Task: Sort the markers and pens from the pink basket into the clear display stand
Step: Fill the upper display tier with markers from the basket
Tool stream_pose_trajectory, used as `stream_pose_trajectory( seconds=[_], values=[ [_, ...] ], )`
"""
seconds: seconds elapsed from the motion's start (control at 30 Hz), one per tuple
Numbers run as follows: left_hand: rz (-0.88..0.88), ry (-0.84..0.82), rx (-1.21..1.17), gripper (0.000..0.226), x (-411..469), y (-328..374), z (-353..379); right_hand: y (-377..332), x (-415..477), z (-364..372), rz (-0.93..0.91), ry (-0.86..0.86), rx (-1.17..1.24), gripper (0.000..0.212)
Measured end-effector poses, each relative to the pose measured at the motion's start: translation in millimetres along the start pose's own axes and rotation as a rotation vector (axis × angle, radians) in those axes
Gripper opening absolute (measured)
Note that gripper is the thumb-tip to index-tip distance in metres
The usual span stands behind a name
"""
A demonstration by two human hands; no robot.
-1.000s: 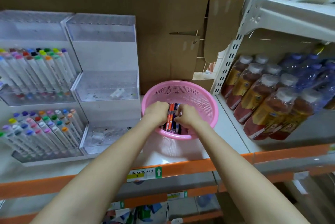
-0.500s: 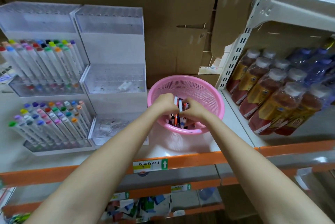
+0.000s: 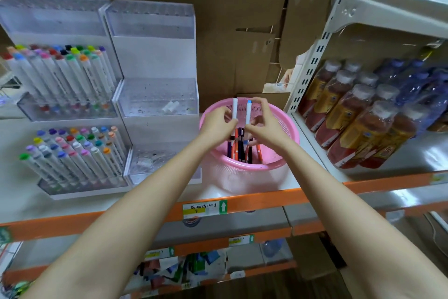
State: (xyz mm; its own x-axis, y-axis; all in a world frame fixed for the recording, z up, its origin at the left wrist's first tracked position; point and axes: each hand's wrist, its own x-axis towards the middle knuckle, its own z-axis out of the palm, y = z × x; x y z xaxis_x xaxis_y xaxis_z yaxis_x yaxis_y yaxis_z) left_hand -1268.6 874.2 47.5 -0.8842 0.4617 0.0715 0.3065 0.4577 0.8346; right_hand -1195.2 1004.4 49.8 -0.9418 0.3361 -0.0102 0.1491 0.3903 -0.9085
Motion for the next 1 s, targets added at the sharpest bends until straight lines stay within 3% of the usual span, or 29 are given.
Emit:
stream_pose_trajectory(
  seconds=[0.13, 0.4, 0.67, 0.8, 1.0],
  values=[
    [0.159, 0.056, 0.029, 0.020, -15.4, 1.4, -16.7, -18.5, -14.4, 4.9, -0.116, 0.059, -0.043, 0.061],
    [0.361, 0.138, 0.005, 0.063, -53.7, 16.8, -64.7, -66.1, -38.4, 26.4, -0.284, 0.161, 0.017, 0.063],
    [0.478, 0.264, 0.068, 0.061, -75.6, 15.3, -152.1, -125.6, -42.3, 78.9, -0.409, 0.146, 0.019, 0.062],
    [0.463, 0.408, 0.087, 0.059, -82.4, -1.5, -200.9, -155.8, -37.8, 115.9, -0.465, 0.093, 0.001, 0.062],
    [0.452, 0.462, 0.079, 0.060, -91.9, -36.7, -263.6, -195.6, -30.6, 178.9, -0.535, 0.045, 0.009, 0.063]
  ],
)
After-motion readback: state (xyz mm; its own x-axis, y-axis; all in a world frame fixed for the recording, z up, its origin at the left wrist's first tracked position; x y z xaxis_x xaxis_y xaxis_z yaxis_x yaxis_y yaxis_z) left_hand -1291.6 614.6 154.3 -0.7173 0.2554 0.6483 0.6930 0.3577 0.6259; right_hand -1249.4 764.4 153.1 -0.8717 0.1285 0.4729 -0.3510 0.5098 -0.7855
